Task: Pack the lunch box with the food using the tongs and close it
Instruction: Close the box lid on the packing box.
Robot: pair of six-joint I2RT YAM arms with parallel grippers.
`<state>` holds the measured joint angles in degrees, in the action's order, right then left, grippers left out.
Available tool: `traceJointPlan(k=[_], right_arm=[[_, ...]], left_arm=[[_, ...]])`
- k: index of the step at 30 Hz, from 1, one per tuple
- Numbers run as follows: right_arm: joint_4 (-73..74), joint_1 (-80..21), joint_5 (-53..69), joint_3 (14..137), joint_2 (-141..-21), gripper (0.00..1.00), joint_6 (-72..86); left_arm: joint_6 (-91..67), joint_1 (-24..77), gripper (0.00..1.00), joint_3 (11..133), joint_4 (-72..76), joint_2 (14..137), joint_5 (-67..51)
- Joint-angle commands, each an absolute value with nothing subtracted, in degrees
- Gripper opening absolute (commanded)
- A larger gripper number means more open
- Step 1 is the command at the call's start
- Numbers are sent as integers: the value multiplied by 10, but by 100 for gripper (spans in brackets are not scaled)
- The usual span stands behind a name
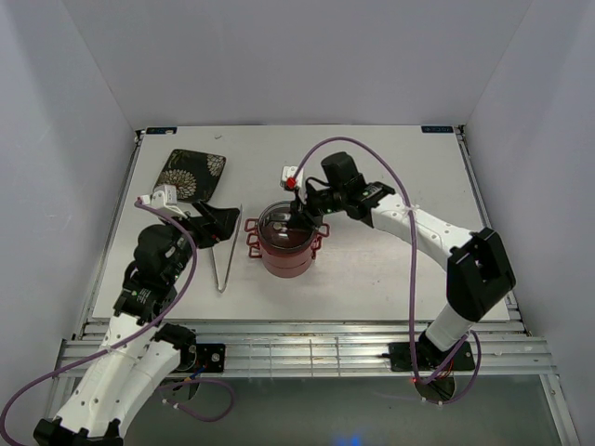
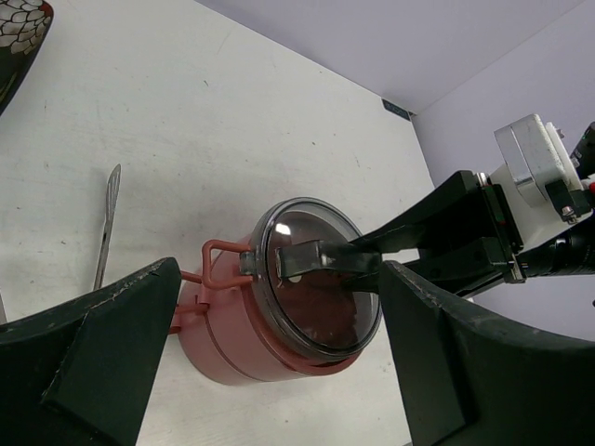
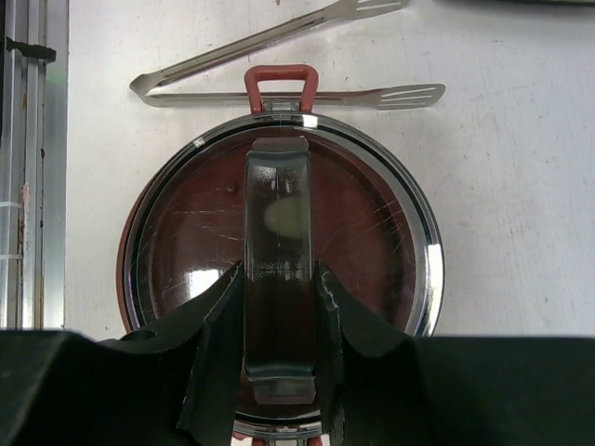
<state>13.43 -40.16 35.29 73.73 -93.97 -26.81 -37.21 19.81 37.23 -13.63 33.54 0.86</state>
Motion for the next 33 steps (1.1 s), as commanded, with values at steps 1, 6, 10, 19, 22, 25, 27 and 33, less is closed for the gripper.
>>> traceJointPlan(k=[1, 6, 10, 19, 22, 25, 27, 33], right_arm=[[200, -395, 337, 724, -935, 8, -236], [192, -401, 340, 705, -929, 8, -229], [182, -411, 335, 698, -928, 8, -226], [166, -430, 323, 692, -924, 10, -233], [173, -431, 319, 693, -928, 11, -234], [175, -431, 316, 689, -929, 13, -234], [174, -431, 314, 686, -929, 19, -234], [171, -431, 298, 693, -931, 38, -232]], left_arm=[[-379, 196, 98, 376, -126, 330, 1], [-379, 196, 98, 375, -126, 326, 1], [-379, 196, 98, 376, -127, 326, 1], [-378, 196, 98, 379, -127, 330, 1], [-376, 196, 98, 381, -127, 331, 1], [-375, 196, 98, 381, -128, 331, 1], [-375, 196, 98, 381, -127, 333, 1], [-376, 196, 98, 379, -121, 344, 1]])
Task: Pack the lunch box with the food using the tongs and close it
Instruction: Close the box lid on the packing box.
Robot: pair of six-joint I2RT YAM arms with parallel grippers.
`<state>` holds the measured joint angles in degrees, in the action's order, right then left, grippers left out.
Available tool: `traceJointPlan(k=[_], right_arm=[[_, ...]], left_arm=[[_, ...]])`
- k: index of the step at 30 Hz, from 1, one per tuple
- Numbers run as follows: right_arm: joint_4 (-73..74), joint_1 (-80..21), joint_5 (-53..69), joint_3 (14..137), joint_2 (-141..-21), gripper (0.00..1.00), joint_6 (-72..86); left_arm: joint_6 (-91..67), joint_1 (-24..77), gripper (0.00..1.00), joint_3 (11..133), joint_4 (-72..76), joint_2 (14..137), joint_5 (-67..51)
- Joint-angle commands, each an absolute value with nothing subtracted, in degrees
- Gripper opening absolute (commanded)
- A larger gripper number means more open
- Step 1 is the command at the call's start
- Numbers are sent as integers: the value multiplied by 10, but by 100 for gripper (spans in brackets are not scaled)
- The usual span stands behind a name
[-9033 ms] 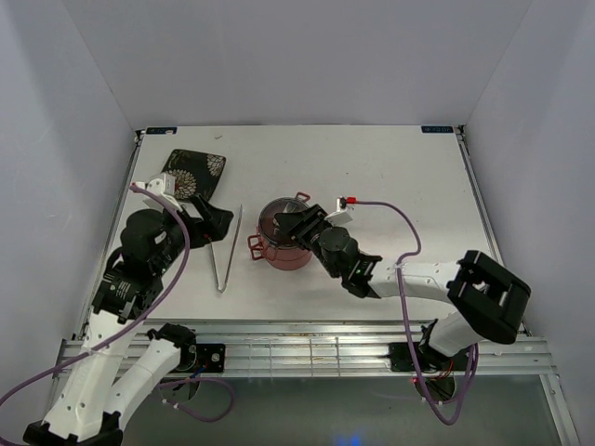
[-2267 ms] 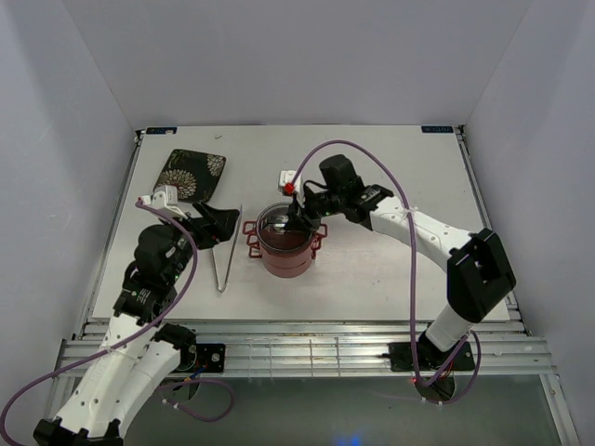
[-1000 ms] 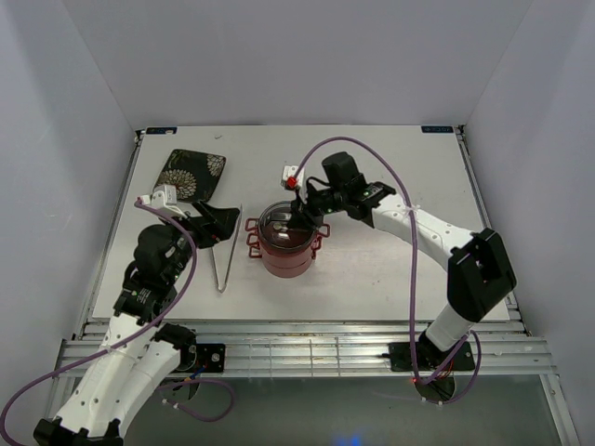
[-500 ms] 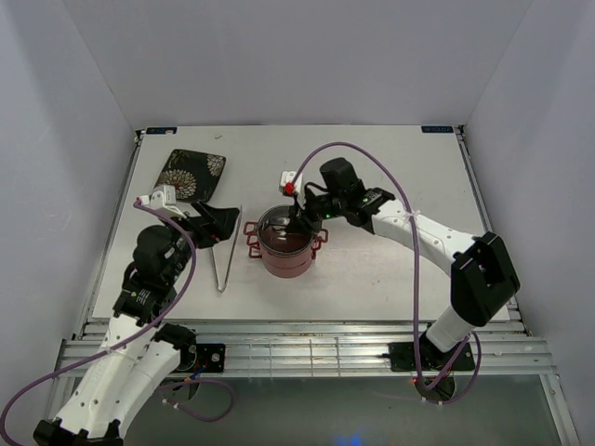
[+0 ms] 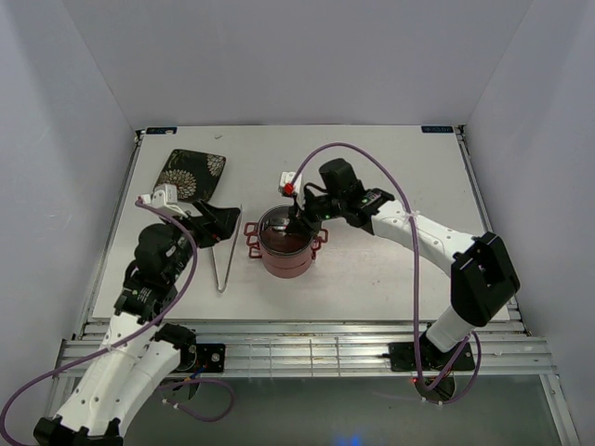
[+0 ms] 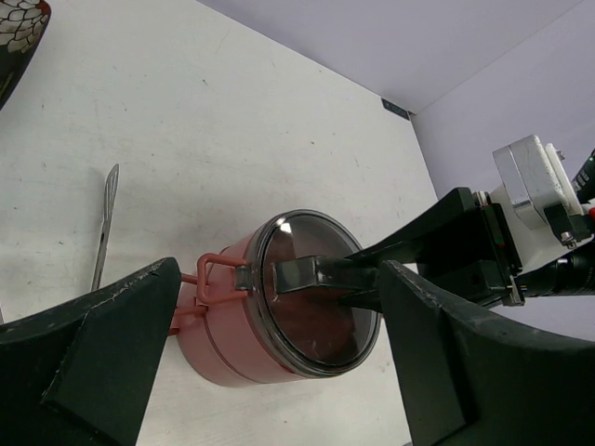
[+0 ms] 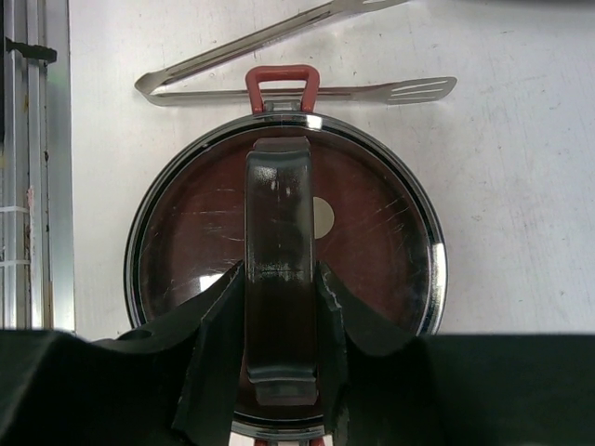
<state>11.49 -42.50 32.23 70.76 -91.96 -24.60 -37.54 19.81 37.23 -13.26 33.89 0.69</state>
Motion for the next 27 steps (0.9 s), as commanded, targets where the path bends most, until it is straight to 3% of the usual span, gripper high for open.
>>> traceJointPlan(k=[1, 5, 17, 23, 27], right_arm=[[171, -431, 293, 697, -931, 40, -230], [172, -431, 292, 715, -925, 52, -218], [132, -431, 284, 729, -862, 71, -182], [77, -425, 266, 699, -790, 74, -129], [26, -423, 130, 622, -711, 67, -23]], left_arm=[[-376, 197, 98, 380, -120, 345, 1], [-374, 196, 98, 390, -117, 366, -25], [-345, 197, 97, 436, -129, 482, -80], [-330, 198, 96, 448, -143, 501, -69], [-315, 202, 95, 459, -150, 512, -68]])
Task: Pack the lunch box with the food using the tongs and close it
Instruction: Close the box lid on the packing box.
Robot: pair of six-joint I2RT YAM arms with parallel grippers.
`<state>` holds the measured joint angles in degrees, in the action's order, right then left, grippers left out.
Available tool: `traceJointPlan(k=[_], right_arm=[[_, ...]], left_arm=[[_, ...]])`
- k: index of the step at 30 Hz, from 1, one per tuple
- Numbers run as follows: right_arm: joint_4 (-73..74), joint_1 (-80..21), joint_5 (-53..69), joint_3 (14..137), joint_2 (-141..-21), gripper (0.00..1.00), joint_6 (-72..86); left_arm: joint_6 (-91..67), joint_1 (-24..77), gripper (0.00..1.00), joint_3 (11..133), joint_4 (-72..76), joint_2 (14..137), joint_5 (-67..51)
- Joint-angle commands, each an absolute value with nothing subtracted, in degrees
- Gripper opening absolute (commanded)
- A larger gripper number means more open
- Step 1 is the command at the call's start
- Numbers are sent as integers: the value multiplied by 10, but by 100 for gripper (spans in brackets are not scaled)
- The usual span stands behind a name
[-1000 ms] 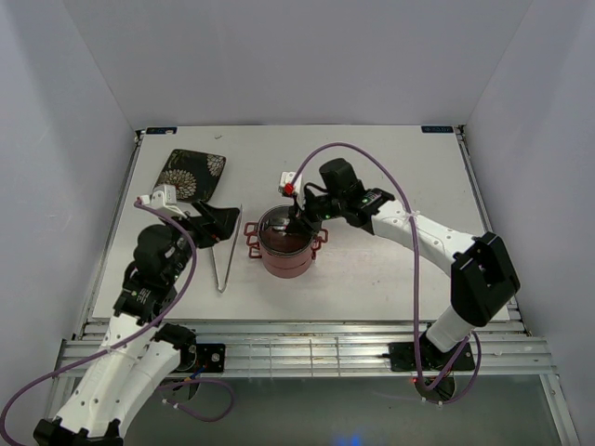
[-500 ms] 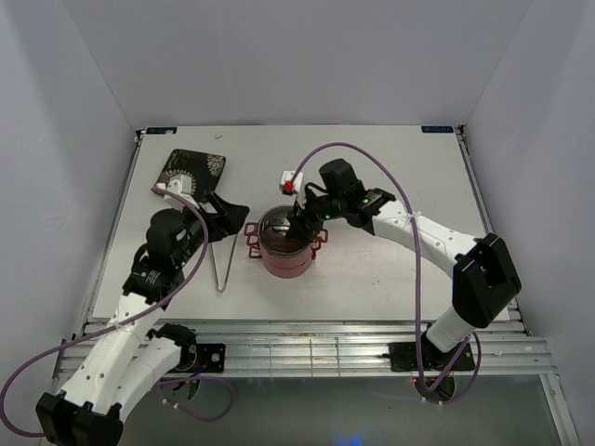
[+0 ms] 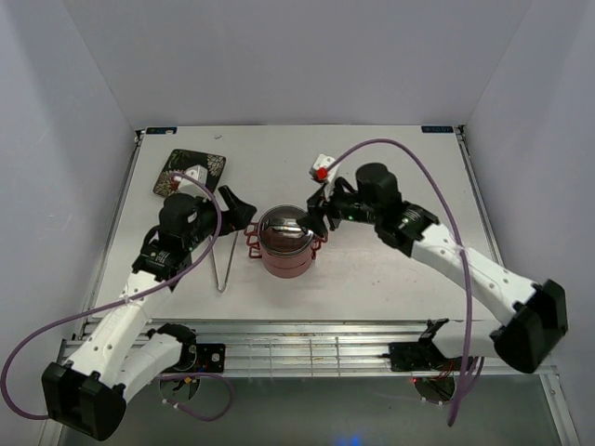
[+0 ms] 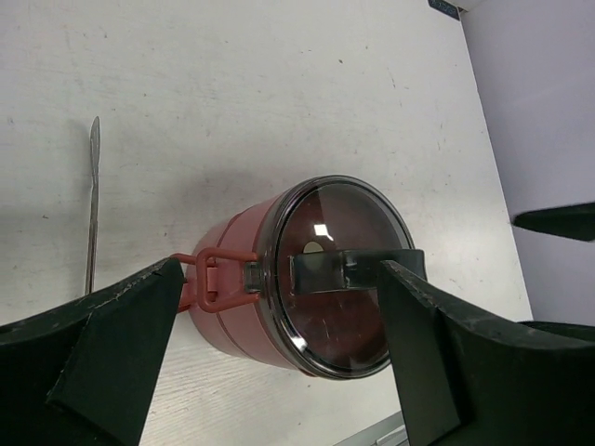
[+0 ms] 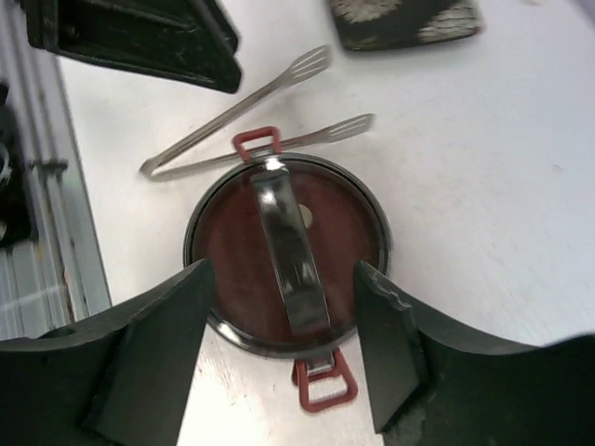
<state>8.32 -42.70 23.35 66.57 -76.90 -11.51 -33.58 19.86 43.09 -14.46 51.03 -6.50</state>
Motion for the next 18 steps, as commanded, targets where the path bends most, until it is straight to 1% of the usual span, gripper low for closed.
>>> traceJointPlan(k=[1, 2, 3, 5, 6, 7, 11, 14, 18], right_arm=[[19, -423, 105, 600, -691, 64, -1], [11, -423, 85, 575, -648, 64, 50], [-13, -423, 48, 523, -625, 64, 74], [-31, -423, 25, 468, -560, 65, 134], [-42, -423, 17, 421, -543, 65, 147], [-47, -423, 11, 400, -517, 65, 155], [-51, -422, 2, 323, -469, 64, 183], [-87, -422, -19, 255, -431, 60, 205], [-122, -420, -36, 204, -422, 59, 221]], left_arm=[[-313, 203, 95, 461, -151, 515, -65], [-307, 207, 95, 467, -153, 518, -63], [-304, 207, 95, 471, -154, 527, -60], [-301, 214, 95, 481, -158, 540, -56], [-297, 217, 95, 491, -160, 555, -58], [-296, 220, 95, 496, -160, 563, -56], [-289, 261, 95, 512, -161, 595, -33], [-281, 298, 95, 526, -164, 613, 13], [-279, 329, 94, 550, -163, 632, 29]])
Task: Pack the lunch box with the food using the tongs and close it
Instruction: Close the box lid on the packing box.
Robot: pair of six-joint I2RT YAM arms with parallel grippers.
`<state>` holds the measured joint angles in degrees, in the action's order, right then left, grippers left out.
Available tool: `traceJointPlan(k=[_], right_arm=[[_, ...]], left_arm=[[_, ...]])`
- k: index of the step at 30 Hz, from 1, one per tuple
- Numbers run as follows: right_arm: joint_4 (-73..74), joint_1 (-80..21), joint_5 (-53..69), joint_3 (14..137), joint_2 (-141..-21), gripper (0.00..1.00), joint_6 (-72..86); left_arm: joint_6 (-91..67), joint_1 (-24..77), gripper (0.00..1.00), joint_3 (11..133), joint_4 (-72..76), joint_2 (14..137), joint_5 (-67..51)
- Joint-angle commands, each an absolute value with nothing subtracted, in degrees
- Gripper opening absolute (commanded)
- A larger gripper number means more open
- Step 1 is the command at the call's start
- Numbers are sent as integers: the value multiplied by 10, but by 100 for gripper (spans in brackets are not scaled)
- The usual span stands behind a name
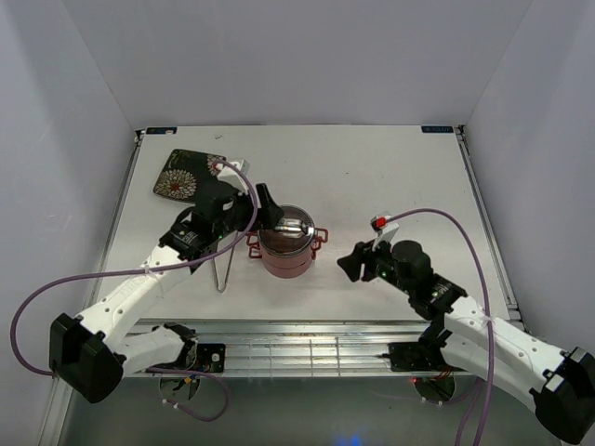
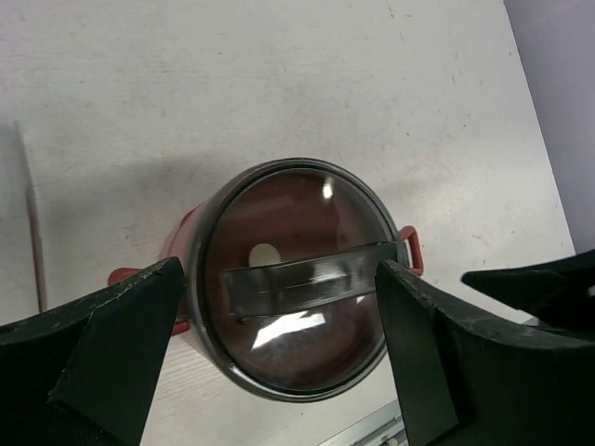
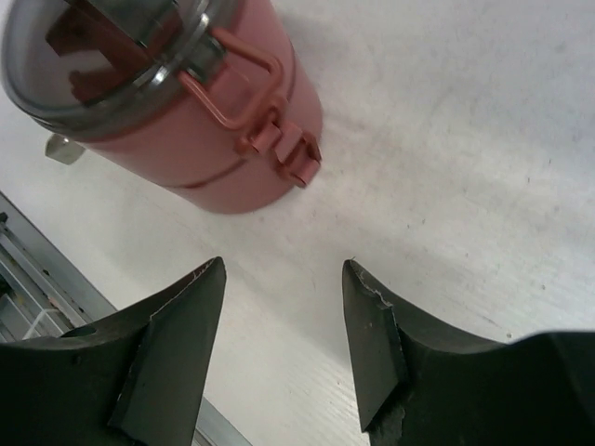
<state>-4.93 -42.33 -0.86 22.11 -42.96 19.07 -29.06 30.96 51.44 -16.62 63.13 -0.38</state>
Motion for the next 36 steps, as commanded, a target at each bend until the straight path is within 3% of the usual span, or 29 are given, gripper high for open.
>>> traceJointPlan(k=[1, 7, 13, 26, 36], right_arm=[[-130, -420, -34, 198, -427, 59, 222], [-160, -419, -6, 193, -432, 61, 207], [-159, -419, -13, 216, -457, 66, 222], [-280, -419, -29, 211, -540, 58, 278], [-282, -419, -33, 231, -569, 54, 280]], left_arm=[[-278, 333, 94, 557, -163, 635, 29], [-297, 337, 94, 549, -166, 623, 90], [-292, 337, 94, 570, -171, 628, 66], [-292, 337, 92, 592, -119, 657, -84], [-306, 340, 91, 539, -68, 671, -100]])
